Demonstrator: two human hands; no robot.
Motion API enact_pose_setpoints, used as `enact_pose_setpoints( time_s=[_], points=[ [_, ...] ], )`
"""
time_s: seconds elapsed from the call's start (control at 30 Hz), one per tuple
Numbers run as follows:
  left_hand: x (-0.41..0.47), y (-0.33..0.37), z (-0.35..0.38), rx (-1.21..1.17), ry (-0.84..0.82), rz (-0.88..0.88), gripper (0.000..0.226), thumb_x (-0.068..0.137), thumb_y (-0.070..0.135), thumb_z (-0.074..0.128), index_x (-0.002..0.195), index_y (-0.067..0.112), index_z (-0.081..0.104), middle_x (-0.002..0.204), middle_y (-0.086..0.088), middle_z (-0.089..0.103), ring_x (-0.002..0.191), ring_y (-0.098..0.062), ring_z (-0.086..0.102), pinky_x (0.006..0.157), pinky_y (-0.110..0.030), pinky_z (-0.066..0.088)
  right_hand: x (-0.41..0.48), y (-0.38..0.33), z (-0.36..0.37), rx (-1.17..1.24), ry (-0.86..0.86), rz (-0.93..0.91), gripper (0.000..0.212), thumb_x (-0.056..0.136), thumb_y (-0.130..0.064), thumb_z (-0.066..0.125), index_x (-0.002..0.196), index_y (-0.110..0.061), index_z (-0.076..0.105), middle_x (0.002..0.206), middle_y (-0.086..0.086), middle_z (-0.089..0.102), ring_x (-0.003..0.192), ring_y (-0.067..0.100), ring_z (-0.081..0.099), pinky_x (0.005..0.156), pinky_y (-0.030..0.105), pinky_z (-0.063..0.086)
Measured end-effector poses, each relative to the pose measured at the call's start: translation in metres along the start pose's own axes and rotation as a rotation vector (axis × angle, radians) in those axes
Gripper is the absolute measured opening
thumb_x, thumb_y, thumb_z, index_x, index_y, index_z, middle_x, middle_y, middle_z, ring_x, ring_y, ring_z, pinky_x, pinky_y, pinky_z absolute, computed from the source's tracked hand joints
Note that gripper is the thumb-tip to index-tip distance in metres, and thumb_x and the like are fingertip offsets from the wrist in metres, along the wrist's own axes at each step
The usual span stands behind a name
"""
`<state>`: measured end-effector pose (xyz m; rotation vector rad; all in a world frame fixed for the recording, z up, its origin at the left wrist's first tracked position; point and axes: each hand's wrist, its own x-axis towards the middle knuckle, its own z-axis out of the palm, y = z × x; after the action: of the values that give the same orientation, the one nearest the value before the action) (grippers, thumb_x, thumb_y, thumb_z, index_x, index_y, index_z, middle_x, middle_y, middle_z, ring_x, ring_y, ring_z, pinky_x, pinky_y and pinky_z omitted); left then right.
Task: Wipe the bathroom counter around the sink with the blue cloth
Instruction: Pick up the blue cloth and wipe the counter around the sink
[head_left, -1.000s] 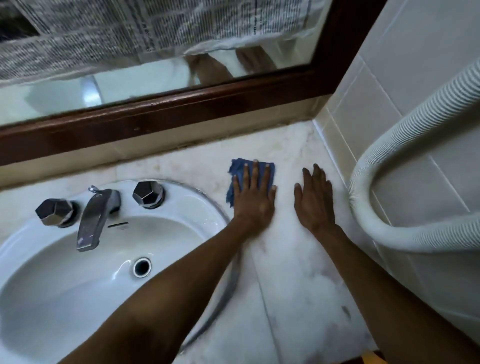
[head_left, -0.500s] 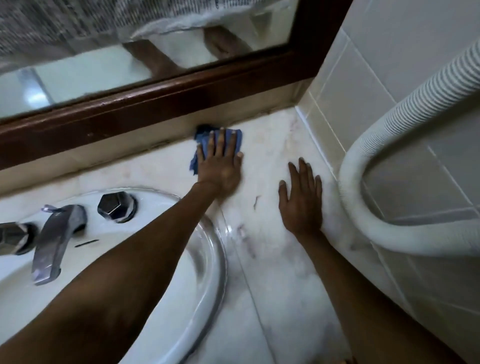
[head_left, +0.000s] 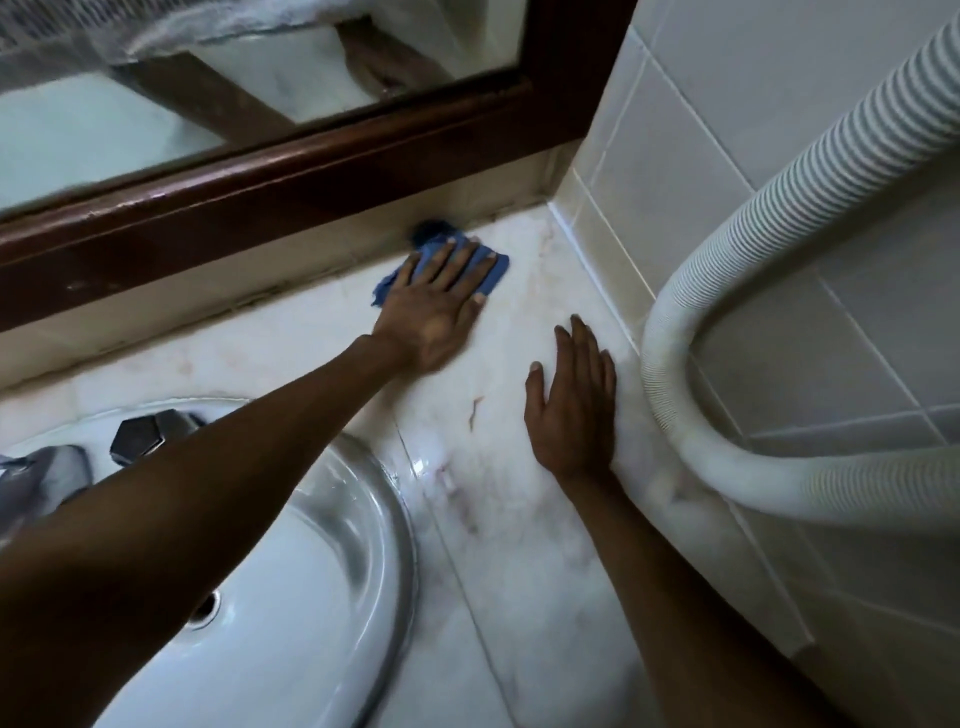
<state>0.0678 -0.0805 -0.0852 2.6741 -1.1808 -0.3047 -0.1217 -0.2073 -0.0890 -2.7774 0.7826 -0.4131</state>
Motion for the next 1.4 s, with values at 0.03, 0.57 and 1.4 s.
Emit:
enact_pose_setpoints(
  time_s=[0.03,0.57,1.4],
  points=[
    [0.012,0.007,-0.001,-0.007,-0.002,-0.031,0.059,0.103,0.056,0.003,0.160,0.039,-0.001,0.170,0.006,0.001,0.157,-0.019,-0.002,0.122,-0.047,-0.005,0.000,-0.001,0.001,-0.004,0.007,0.001,0.049,0.102,-0.032,0.039,0.146,-0.010,0.044,0.159,0.008,0.035,0.148,0.020,0.032,0.120,0.042,0.026],
    [0.019,-0.013,-0.024,0.043,-0.108,0.149,0.054,0.106,0.054,0.006,0.158,0.045,-0.004,0.169,0.011,-0.005,0.156,-0.017,-0.005,0.122,-0.051,0.003,-0.008,0.005,-0.006,-0.029,0.057,0.062,0.044,0.102,-0.032,0.041,0.140,-0.013,0.052,0.156,0.009,0.041,0.144,0.025,0.039,0.117,0.039,0.028],
    [-0.151,0.086,0.031,0.011,-0.077,0.150,0.056,0.107,0.048,0.009,0.160,0.037,0.001,0.170,0.007,-0.001,0.156,-0.015,-0.007,0.124,-0.044,-0.006,-0.070,0.044,-0.045,-0.020,-0.110,0.079,0.052,0.103,-0.029,0.039,0.147,-0.001,0.039,0.158,0.017,0.034,0.145,0.031,0.034,0.119,0.043,0.027]
  ],
)
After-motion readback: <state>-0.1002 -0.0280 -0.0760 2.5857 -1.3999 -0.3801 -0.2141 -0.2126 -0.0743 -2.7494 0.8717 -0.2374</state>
